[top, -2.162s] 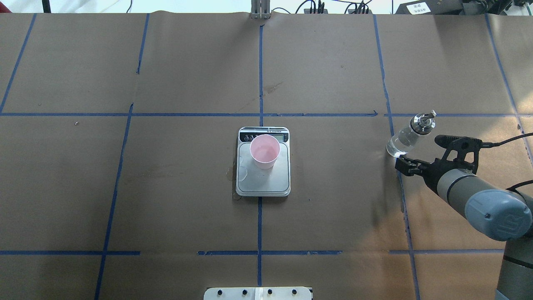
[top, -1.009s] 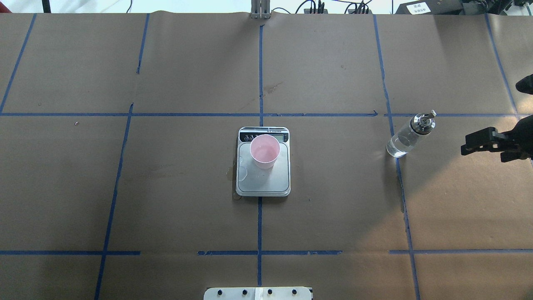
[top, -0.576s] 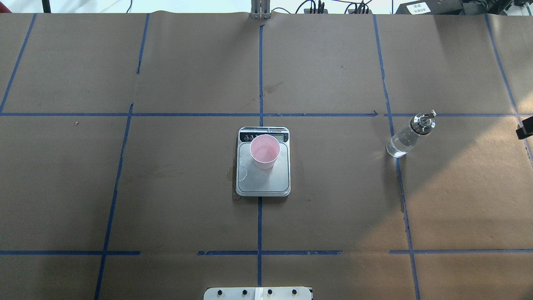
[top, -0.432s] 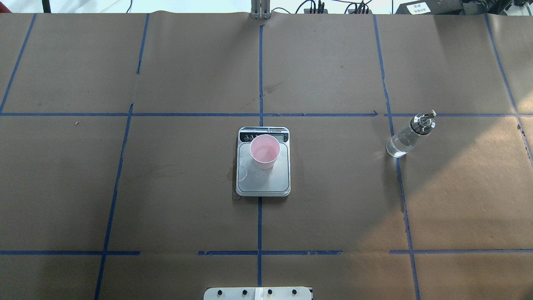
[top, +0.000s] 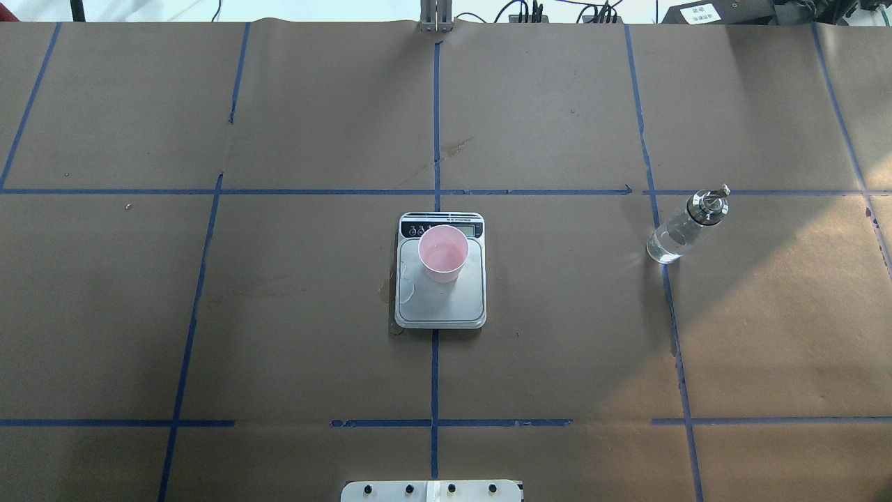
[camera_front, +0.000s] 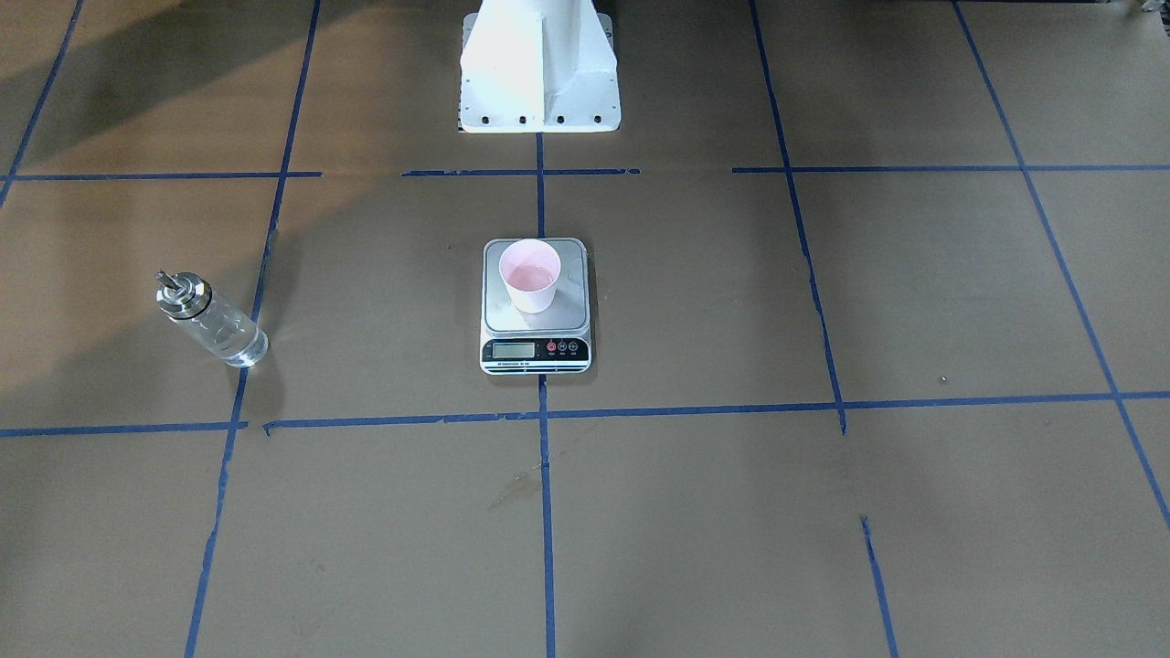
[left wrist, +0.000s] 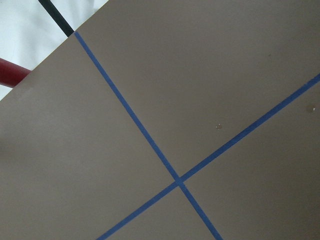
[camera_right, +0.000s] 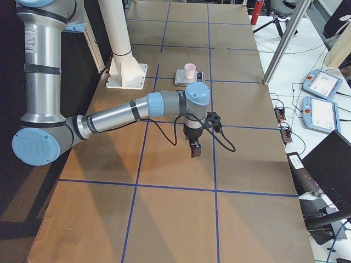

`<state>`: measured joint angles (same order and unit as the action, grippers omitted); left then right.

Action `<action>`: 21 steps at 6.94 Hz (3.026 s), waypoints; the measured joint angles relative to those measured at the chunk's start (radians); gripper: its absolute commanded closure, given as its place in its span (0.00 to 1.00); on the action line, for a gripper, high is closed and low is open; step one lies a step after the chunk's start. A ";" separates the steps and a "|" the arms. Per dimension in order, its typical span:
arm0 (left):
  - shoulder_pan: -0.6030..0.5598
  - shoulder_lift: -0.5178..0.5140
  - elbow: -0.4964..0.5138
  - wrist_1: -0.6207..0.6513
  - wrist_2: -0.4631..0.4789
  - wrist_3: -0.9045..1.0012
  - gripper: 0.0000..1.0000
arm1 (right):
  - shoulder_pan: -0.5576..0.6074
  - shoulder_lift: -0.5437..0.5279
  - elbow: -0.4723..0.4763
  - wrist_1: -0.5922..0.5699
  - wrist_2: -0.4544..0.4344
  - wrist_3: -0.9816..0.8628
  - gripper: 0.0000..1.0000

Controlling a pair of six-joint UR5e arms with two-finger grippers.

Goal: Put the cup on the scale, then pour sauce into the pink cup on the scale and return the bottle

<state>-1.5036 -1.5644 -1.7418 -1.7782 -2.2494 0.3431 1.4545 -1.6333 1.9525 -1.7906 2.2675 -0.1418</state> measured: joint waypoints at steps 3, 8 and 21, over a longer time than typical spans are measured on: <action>-0.034 0.049 0.049 0.008 -0.028 0.005 0.00 | 0.010 -0.002 -0.175 0.141 0.000 -0.019 0.00; -0.132 0.044 0.067 0.232 -0.091 -0.009 0.00 | 0.064 -0.001 -0.270 0.230 0.135 0.097 0.00; -0.133 0.037 0.056 0.187 -0.104 -0.316 0.00 | 0.089 -0.005 -0.251 0.231 0.130 0.132 0.00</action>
<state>-1.6367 -1.5276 -1.6862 -1.5908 -2.3531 0.0273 1.5431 -1.6383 1.7011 -1.5601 2.3976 -0.0100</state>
